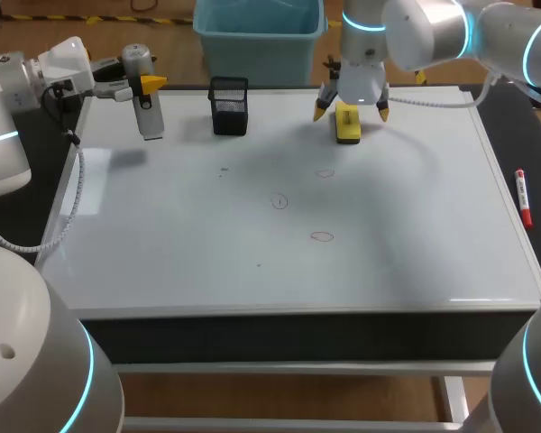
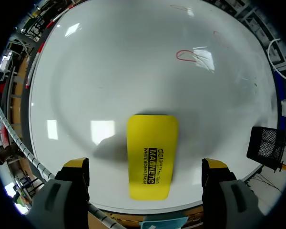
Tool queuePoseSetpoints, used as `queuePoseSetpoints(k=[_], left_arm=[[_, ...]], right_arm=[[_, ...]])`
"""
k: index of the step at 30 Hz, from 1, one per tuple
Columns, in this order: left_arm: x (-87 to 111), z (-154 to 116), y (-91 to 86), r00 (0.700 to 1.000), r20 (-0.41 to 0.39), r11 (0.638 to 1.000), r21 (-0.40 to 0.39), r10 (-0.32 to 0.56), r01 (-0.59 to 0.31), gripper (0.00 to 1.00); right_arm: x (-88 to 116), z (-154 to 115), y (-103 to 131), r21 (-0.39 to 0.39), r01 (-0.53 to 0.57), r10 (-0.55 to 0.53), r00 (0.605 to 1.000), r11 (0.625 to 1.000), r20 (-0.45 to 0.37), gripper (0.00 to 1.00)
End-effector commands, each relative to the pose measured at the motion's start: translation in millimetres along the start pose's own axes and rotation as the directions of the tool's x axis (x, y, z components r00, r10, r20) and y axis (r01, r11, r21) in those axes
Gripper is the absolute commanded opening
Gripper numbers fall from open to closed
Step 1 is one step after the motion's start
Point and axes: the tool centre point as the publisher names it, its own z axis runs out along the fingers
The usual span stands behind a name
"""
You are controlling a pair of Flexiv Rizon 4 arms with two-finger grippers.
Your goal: Pick up the inspection probe, press it on each red-marked spot on the whiteboard one by one, put down the probe, pick up the eraser, and wipe off all the red marks.
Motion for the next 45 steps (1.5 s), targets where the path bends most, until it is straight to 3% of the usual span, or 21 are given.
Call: queuePoseSetpoints(k=[1, 2, 3, 4, 6, 8, 9, 10, 20, 27, 38, 45], left_arm=[[0.0, 0.5, 0.0, 1.000, 0.002, 1.000, 0.004, 0.002, -0.002, 0.00], [0.0, 0.5, 0.0, 1.000, 0.002, 1.000, 0.004, 0.002, -0.002, 0.00], [0.0, 0.5, 0.0, 1.000, 0.002, 1.000, 0.004, 0.002, -0.002, 0.00], [0.0, 0.5, 0.0, 1.000, 0.002, 1.000, 0.004, 0.002, -0.002, 0.00], [0.0, 0.5, 0.0, 1.000, 0.002, 1.000, 0.004, 0.002, -0.002, 0.00], [0.0, 0.5, 0.0, 1.000, 0.002, 1.000, 0.004, 0.002, -0.002, 0.00], [0.0, 0.5, 0.0, 1.000, 0.002, 1.000, 0.004, 0.002, -0.002, 0.00], [0.0, 0.5, 0.0, 1.000, 0.002, 1.000, 0.004, 0.002, -0.002, 0.00], [0.0, 0.5, 0.0, 1.000, 0.002, 1.000, 0.004, 0.002, -0.002, 0.00], [0.0, 0.5, 0.0, 1.000, 0.002, 1.000, 0.004, 0.002, -0.002, 0.00], [0.0, 0.5, 0.0, 1.000, 0.002, 1.000, 0.004, 0.002, -0.002, 0.00], [0.0, 0.5, 0.0, 1.000, 0.002, 1.000, 0.004, 0.002, -0.002, 0.00]], right_arm=[[-2.8, 0.6, -3.9, -0.009, 0.003, -0.003, 1.000, 1.000, -0.007, 1.00], [-3.0, 0.7, -3.7, -0.009, 0.002, -0.002, 1.000, 1.000, -0.006, 1.00], [-3.3, 0.8, -3.6, -0.008, 0.001, -0.001, 1.000, 1.000, -0.006, 0.88], [-4.0, 0.8, -3.3, -0.008, 0.000, 0.000, 1.000, 1.000, -0.006, 0.50], [-6.5, -1.6, -1.5, -0.002, 0.009, -0.009, 1.000, 1.000, -0.017, 0.39], [-7.6, -4.8, -0.2, -0.009, 0.013, -0.013, 1.000, 1.000, -0.025, 0.36], [-7.6, -5.3, -0.2, -0.013, 0.010, -0.010, 0.999, 1.000, -0.038, 0.22], [-8.1, -6.2, 0.0, -0.018, 0.009, -0.010, 1.000, 1.000, -0.027, 0.00], [-3.1, -15.3, 3.1, -0.032, -0.025, 0.024, 0.999, 0.999, -0.029, 0.00], [5.6, -31.5, -2.4, 0.009, -0.063, 0.063, 0.998, 0.998, -0.015, 0.00], [50.6, -62.8, -16.5, 0.034, -0.226, 0.224, 0.973, 0.974, 0.052, 0.00], [78.0, -68.4, -13.3, 0.002, -0.312, 0.312, 0.950, 0.950, 0.025, 0.00]])
